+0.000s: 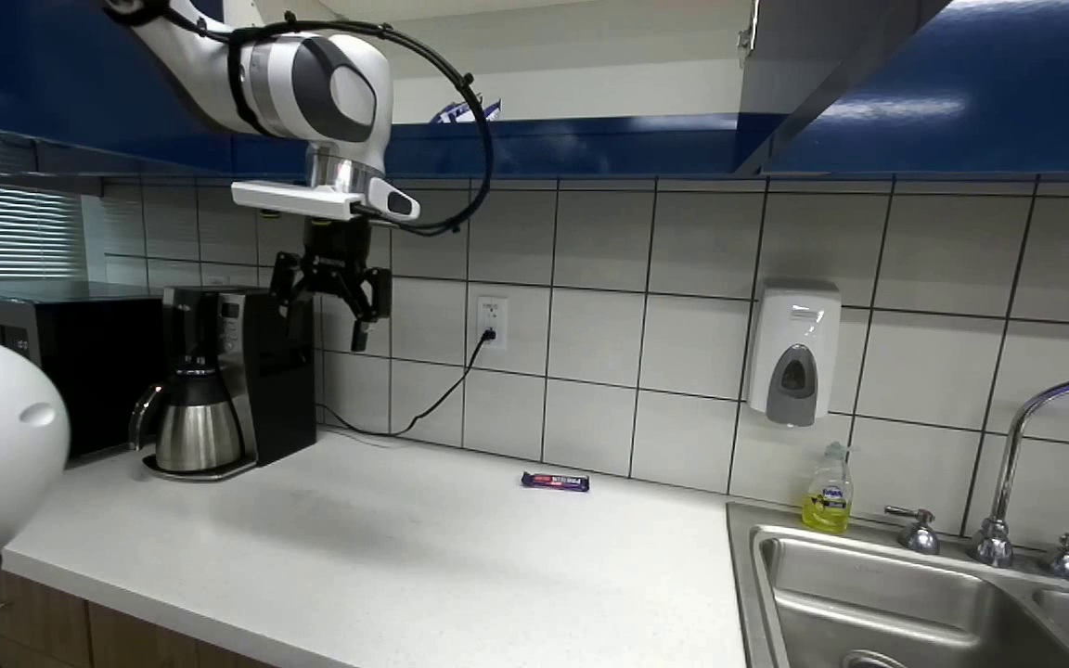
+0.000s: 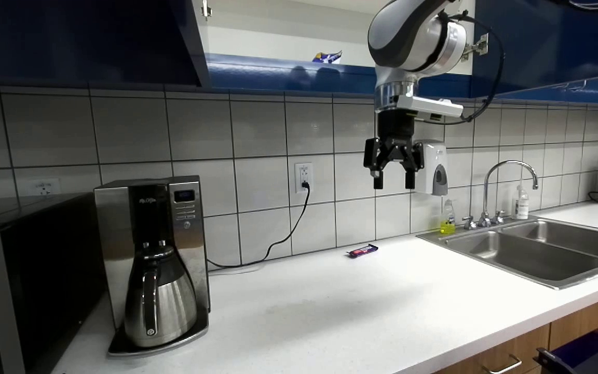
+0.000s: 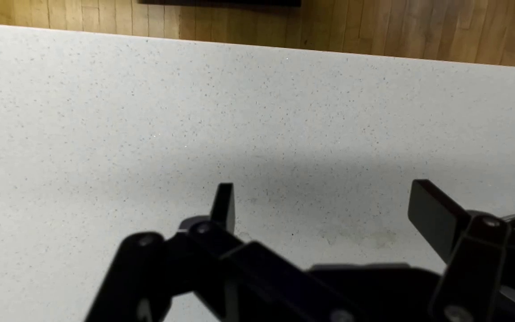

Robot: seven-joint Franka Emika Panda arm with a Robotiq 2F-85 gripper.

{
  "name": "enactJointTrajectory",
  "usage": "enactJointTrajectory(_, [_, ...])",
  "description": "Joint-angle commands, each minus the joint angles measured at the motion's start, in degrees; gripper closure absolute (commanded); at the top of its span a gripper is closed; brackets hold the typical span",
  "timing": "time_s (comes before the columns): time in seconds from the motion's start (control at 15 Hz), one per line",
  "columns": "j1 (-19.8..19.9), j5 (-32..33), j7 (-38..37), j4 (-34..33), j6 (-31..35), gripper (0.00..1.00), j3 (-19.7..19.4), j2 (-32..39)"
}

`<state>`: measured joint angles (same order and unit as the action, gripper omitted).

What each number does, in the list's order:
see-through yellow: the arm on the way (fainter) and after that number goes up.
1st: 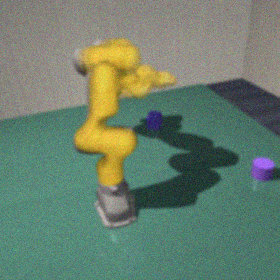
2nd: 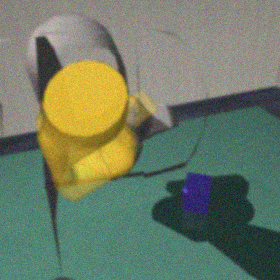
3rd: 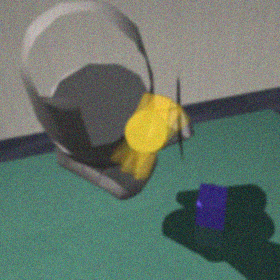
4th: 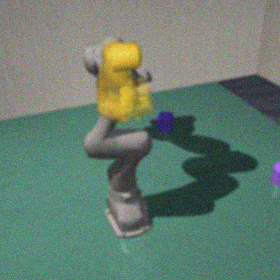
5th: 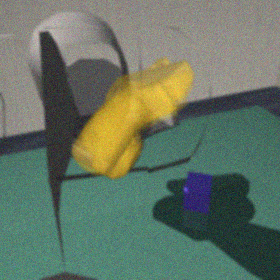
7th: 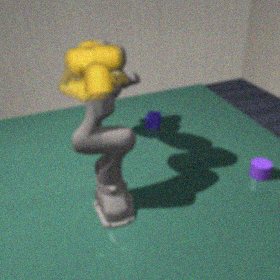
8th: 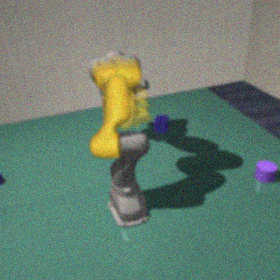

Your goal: Put the blue packet in the open upper cabinet.

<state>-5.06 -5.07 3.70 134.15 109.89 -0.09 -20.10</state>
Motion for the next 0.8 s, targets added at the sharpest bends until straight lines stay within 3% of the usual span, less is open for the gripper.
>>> enactJointTrajectory(0.0, [0.8,-0.7,0.5,0.9,2.1,0.00,0.3,2.0])
enactJointTrajectory(0.73, [0.6,0.0,0.5,8.6,18.9,0.00,0.7,2.8])
